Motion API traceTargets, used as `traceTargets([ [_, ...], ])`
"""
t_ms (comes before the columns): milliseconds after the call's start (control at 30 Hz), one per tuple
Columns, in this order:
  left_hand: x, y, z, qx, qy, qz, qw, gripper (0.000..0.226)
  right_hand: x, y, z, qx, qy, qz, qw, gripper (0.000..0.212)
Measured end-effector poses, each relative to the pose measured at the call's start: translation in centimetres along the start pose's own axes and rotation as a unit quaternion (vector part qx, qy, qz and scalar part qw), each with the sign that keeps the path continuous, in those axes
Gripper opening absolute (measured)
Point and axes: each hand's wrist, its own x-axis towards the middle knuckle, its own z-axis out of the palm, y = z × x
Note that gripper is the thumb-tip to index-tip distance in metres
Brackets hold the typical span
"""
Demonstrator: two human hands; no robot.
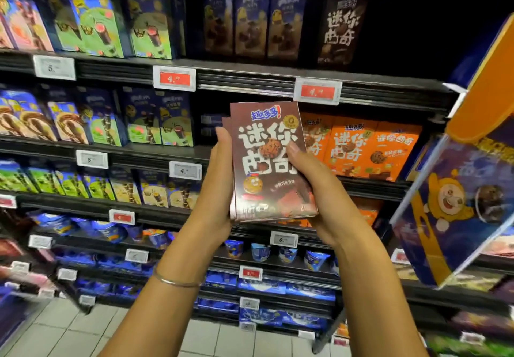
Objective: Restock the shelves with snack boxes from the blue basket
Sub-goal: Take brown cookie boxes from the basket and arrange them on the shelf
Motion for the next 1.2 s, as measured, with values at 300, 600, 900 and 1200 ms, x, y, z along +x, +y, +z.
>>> traceTargets([
  [300, 0.7, -1.3, -1.2, 0.040, 0.071, -0.003, 0.997, 0.067, -0.6, 0.4, -0.4, -0.129, 0.043, 0.019, 0.991, 0.051],
  [600, 1.8, -0.8, 0.0, 0.089, 0.075, -0.007, 0.993, 0.068, -0.7, -1.4, -2.4, -0.163, 0.067, -0.007, 0.984, 0.071],
  [900, 3.8, 2.6, 1.1, 0.092, 0.059, 0.033, 0.994, 0.070, 1.6, -5.8, -5.7, -0.116, 0.087, -0.041, 0.989, 0.057],
  [1200, 6.0, 6.0, 2.0, 0.081, 0.033, 0.052, 0.995, 0.055, 10.4, -13.5, -10.3, -0.073, 0.258, -0.157, 0.951, 0.041],
])
